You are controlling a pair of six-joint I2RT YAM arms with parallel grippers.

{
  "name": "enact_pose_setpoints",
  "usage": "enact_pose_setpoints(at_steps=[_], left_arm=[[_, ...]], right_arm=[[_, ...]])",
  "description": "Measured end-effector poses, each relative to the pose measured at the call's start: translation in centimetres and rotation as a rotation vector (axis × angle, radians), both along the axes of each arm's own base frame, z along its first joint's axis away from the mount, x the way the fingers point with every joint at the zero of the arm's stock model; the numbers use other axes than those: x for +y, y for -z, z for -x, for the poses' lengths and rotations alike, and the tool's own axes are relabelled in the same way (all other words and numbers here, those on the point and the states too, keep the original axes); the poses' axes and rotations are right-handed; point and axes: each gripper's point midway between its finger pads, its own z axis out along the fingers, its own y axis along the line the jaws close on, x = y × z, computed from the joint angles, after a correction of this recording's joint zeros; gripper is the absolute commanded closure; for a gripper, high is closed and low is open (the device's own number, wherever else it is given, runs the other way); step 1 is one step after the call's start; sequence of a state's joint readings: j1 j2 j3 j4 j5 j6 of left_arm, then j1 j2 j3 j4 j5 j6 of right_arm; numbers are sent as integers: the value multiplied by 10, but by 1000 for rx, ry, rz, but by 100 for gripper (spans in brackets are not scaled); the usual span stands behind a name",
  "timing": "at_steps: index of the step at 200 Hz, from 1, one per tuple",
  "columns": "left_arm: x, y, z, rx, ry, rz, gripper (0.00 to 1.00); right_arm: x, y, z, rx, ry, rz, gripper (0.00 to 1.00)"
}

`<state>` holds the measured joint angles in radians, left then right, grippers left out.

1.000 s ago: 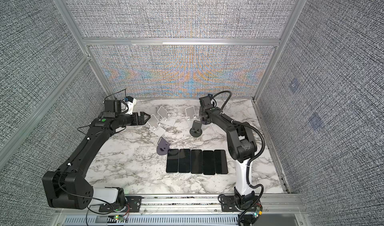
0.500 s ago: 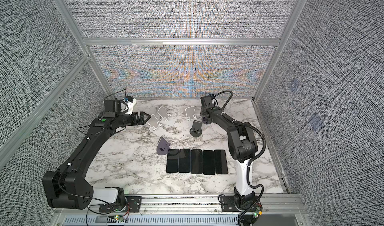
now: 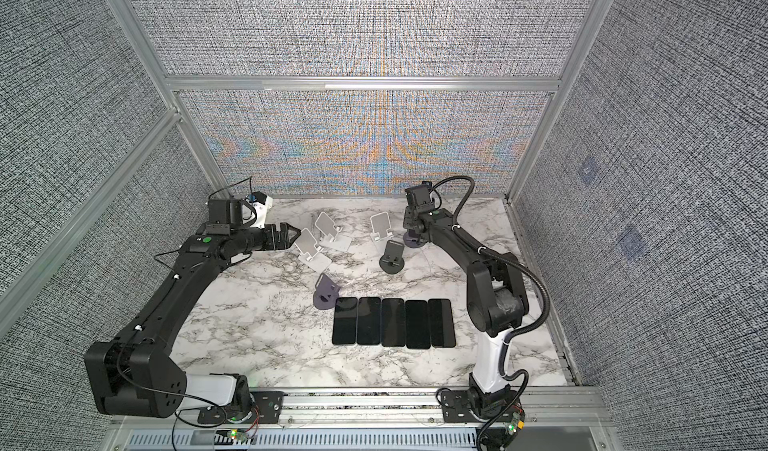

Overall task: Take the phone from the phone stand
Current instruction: 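Carry the blue-edged phone toward the phone row and lower it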

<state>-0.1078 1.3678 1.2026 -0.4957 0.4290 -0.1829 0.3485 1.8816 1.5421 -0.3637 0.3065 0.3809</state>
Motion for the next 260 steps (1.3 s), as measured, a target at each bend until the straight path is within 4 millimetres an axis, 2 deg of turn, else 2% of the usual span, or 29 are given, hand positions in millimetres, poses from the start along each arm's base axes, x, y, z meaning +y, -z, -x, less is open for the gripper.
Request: enact_pose_setpoints(at_steps=[50, 69, 95, 112, 159, 189, 215, 260], left_arm=[[0, -1, 0, -1, 0, 0, 5], [0, -1, 0, -1, 1, 1, 5], [0, -1, 0, -2, 2, 2, 5], [-2, -2, 1, -3, 7, 7, 5], [-4, -4, 2, -4, 15, 19, 5], [-6, -5, 3, -3, 23, 28, 5], [-7, -6, 4, -3, 29, 34, 5], [-8, -7, 4, -3, 31, 39, 4]], right_arm=[[-20, -28, 50, 65, -46, 23, 53], [-25, -29, 75, 127, -74, 31, 55], [-38, -19, 119, 257, -104, 52, 56], [-54, -11, 150, 346, -96, 75, 56], [-94, 27, 244, 643, -50, 144, 56], [-104, 29, 254, 720, -14, 144, 56], [-115, 47, 262, 850, 25, 154, 55], [-120, 76, 274, 1033, 43, 120, 55]])
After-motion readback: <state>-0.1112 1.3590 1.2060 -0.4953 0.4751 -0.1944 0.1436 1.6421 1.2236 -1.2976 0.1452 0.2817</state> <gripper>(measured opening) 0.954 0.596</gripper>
